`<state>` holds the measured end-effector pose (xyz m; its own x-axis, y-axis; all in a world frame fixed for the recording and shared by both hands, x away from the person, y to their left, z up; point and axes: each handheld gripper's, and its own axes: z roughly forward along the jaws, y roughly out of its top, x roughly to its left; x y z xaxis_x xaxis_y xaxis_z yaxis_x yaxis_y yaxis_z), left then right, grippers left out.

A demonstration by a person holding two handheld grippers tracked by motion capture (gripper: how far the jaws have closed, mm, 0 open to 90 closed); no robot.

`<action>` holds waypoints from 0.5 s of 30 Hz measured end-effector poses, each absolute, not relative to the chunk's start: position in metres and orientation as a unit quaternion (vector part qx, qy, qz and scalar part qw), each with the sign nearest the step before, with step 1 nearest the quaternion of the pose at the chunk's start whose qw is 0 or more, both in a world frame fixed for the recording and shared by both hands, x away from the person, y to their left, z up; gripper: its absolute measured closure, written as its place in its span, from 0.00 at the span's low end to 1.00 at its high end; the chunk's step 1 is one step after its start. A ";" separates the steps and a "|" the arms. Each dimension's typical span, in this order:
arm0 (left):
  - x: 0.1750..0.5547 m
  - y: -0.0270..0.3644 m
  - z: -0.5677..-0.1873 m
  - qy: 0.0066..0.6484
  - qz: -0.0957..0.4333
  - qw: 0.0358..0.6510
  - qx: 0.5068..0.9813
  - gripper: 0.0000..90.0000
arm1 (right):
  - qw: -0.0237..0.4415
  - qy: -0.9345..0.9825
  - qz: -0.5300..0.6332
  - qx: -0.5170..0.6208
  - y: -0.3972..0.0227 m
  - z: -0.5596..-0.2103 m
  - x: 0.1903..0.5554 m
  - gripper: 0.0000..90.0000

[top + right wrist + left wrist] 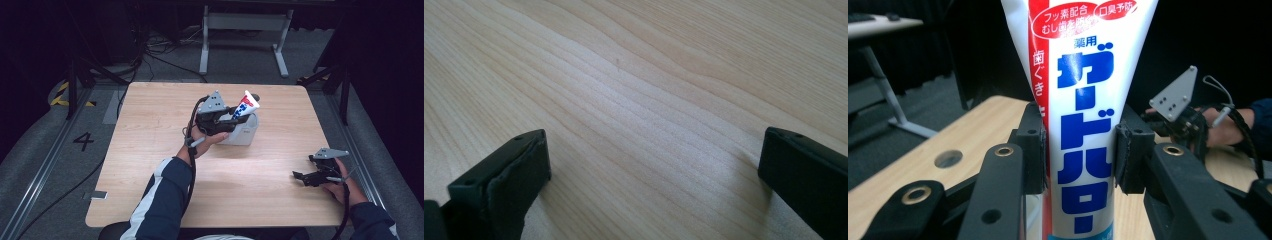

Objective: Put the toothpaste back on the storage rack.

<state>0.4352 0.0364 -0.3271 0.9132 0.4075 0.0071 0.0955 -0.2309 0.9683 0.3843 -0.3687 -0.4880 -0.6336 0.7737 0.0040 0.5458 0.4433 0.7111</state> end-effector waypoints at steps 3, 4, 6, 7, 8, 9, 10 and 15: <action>0.437 0.035 -0.326 0.160 0.128 0.605 0.769 0.72 | 0.163 0.834 0.349 0.396 -0.369 -0.488 0.384 0.01; 0.439 0.034 -0.326 0.159 0.129 0.608 0.767 0.72 | 0.163 0.834 0.349 0.396 -0.369 -0.488 0.384 0.01; 0.441 0.034 -0.325 0.160 0.130 0.613 0.763 0.72 | 0.163 0.834 0.349 0.396 -0.369 -0.488 0.384 0.01; 0.442 0.033 -0.324 0.158 0.130 0.614 0.762 0.71 | 0.163 0.834 0.349 0.396 -0.369 -0.488 0.384 0.01; 0.443 0.033 -0.324 0.159 0.131 0.617 0.760 0.71 | 0.163 0.834 0.349 0.396 -0.369 -0.488 0.384 0.01; 0.445 0.032 -0.323 0.160 0.134 0.617 0.759 0.71 | 0.163 0.834 0.349 0.396 -0.369 -0.488 0.384 0.01; 0.446 0.030 -0.323 0.162 0.134 0.615 0.760 0.71 | 0.163 0.834 0.349 0.396 -0.369 -0.488 0.384 0.01; 0.453 0.024 -0.323 0.156 0.139 0.608 0.766 0.71 | 0.163 0.834 0.349 0.395 -0.369 -0.488 0.384 0.01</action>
<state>0.4533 0.0241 -0.3230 0.9125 0.4085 0.0225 0.0707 -0.2115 0.9748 0.3841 -0.3687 -0.4881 -0.6346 0.7728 0.0050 0.5455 0.4434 0.7113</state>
